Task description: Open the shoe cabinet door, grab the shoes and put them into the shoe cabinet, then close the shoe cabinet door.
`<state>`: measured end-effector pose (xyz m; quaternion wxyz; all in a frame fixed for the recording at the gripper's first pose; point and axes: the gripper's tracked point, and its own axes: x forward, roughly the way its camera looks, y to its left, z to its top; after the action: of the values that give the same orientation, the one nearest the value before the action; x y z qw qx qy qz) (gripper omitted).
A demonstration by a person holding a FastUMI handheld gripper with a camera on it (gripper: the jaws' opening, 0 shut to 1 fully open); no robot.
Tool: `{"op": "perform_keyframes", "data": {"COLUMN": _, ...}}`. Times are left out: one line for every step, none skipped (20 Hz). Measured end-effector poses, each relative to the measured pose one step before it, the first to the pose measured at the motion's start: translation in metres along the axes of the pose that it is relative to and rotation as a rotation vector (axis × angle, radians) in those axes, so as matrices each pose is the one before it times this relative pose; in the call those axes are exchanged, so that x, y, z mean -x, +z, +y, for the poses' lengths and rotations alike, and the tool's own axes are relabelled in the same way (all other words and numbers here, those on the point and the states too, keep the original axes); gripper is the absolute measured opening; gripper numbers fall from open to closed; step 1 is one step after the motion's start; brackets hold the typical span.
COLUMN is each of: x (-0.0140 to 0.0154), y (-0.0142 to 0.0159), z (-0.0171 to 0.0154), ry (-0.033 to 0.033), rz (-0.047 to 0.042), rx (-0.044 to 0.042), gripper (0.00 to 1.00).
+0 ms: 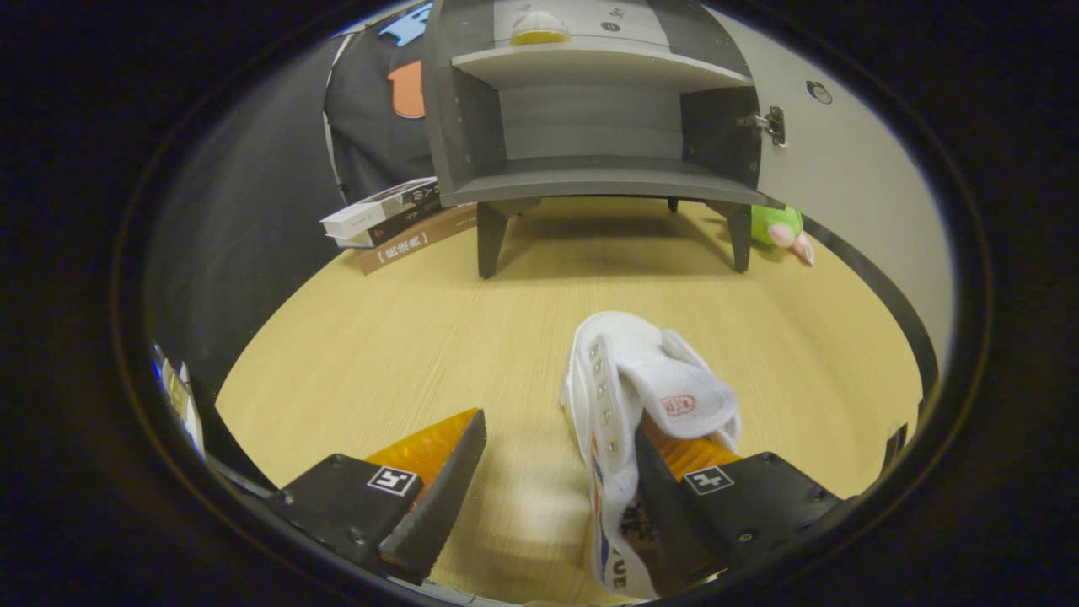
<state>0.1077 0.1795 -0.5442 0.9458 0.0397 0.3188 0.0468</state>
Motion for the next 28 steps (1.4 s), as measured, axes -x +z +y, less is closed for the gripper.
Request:
{"op": "perform_keyframes", "data": {"x": -0.00044, "y": 0.00058, "z": -0.00041, "ry": 0.01064, "rz": -0.00846, "rx": 0.00197, "gripper": 0.99}}
{"op": "perform_keyframes", "data": {"x": -0.00126, "y": 0.00172, "z": -0.00044, "ry": 0.01532, "rz": -0.00596, "rx": 0.00094, "gripper": 0.99}}
{"op": "perform_keyframes", "data": {"x": -0.00058, "y": -0.00115, "z": -0.00435, "ry": 0.00015, "rz": 0.00308, "rx": -0.00222, "gripper": 0.89}}
{"op": "perform_keyframes", "data": {"x": -0.00137, "y": -0.00114, "z": -0.00373, "ry": 0.00639, "rz": 0.00342, "rx": 0.00120, "gripper": 0.80}}
{"op": "perform_keyframes", "data": {"x": 0.00103, "y": 0.00141, "z": -0.00579, "ry": -0.00754, "rz": -0.00342, "rx": 0.00075, "gripper": 0.62}}
{"op": "perform_keyframes", "data": {"x": -0.00009, "y": 0.00181, "z": -0.00502, "ry": -0.00426, "rz": -0.00334, "rx": 0.00352, "gripper": 0.48}}
{"op": "perform_keyframes", "data": {"x": -0.00012, "y": 0.00245, "z": -0.00211, "ry": 0.01350, "rz": -0.01058, "rx": -0.00172, "gripper": 0.33}}
{"op": "perform_keyframes", "data": {"x": -0.00053, "y": -0.00179, "z": 0.00102, "ry": 0.01689, "rz": 0.01037, "rx": -0.00076, "gripper": 0.25}}
{"op": "perform_keyframes", "data": {"x": 0.00145, "y": 0.00181, "z": 0.00117, "ry": 0.00522, "rz": -0.00277, "rx": 0.00236, "gripper": 0.14}}
{"op": "perform_keyframes", "data": {"x": 0.00184, "y": 0.00288, "z": -0.00194, "ry": -0.00795, "rz": -0.00246, "rx": 0.00972, "gripper": 0.12}}
{"op": "perform_keyframes", "data": {"x": 0.00352, "y": 0.00303, "z": -0.00246, "ry": -0.00650, "rz": -0.00107, "rx": 0.00519, "gripper": 0.10}}
{"op": "perform_keyframes", "data": {"x": 0.00644, "y": 0.00625, "z": 0.00049, "ry": 0.00055, "rz": -0.01056, "rx": -0.00316, "gripper": 0.10}}
{"op": "perform_keyframes", "data": {"x": 0.00806, "y": 0.00757, "z": 0.00221, "ry": 0.00726, "rz": -0.01056, "rx": -0.00156, "gripper": 0.09}}
{"op": "perform_keyframes", "data": {"x": 0.00993, "y": 0.00935, "z": 0.00056, "ry": 0.00006, "rz": -0.01236, "rx": 0.01008, "gripper": 0.09}}
{"op": "perform_keyframes", "data": {"x": 0.01074, "y": 0.01155, "z": -0.00123, "ry": -0.01047, "rz": -0.01663, "rx": 0.02225, "gripper": 0.09}}
{"op": "perform_keyframes", "data": {"x": 0.01146, "y": 0.01360, "z": -0.00257, "ry": -0.00979, "rz": -0.01900, "rx": 0.02014, "gripper": 0.09}}
{"op": "perform_keyframes", "data": {"x": 0.01282, "y": 0.01283, "z": -0.00093, "ry": -0.00347, "rz": -0.01402, "rx": 0.01229, "gripper": 0.09}}
{"op": "perform_keyframes", "data": {"x": 0.01222, "y": 0.01447, "z": -0.00192, "ry": 0.00032, "rz": -0.01463, "rx": 0.00150, "gripper": 0.09}}
{"op": "perform_keyframes", "data": {"x": 0.01179, "y": 0.01547, "z": -0.00200, "ry": 0.00289, "rz": -0.01499, "rx": -0.00065, "gripper": 0.09}}
{"op": "perform_keyframes", "data": {"x": 0.01093, "y": 0.01638, "z": -0.00265, "ry": 0.00156, "rz": -0.01153, "rx": -0.00088, "gripper": 0.09}}
{"op": "perform_keyframes", "data": {"x": 0.01081, "y": 0.01791, "z": -0.00323, "ry": -0.00238, "rz": -0.01596, "rx": -0.00610, "gripper": 0.09}}
{"op": "perform_keyframes", "data": {"x": 0.00941, "y": 0.01943, "z": -0.00151, "ry": 0.00149, "rz": -0.01804, "rx": -0.00684, "gripper": 0.09}}
{"op": "perform_keyframes", "data": {"x": 0.00856, "y": 0.02077, "z": -0.00136, "ry": 0.00155, "rz": -0.02033, "rx": -0.00469, "gripper": 0.09}}
{"op": "perform_keyframes", "data": {"x": 0.00647, "y": 0.02128, "z": -0.00161, "ry": 0.00205, "rz": -0.02049, "rx": 0.00201, "gripper": 0.09}}
{"op": "perform_keyframes", "data": {"x": 0.00356, "y": 0.01950, "z": -0.00226, "ry": -0.00063, "rz": -0.02089, "rx": 0.00754, "gripper": 0.09}}
{"op": "perform_keyframes", "data": {"x": 0.00183, "y": 0.01892, "z": -0.00268, "ry": -0.00563, "rz": -0.01301, "rx": 0.01188, "gripper": 0.09}}
{"op": "perform_keyframes", "data": {"x": 0.00024, "y": 0.01729, "z": -0.00346, "ry": -0.00721, "rz": -0.01344, "rx": 0.00698, "gripper": 0.09}}
{"op": "perform_keyframes", "data": {"x": -0.00012, "y": 0.01710, "z": -0.00318, "ry": -0.00900, "rz": -0.01444, "rx": 0.00618, "gripper": 0.09}}
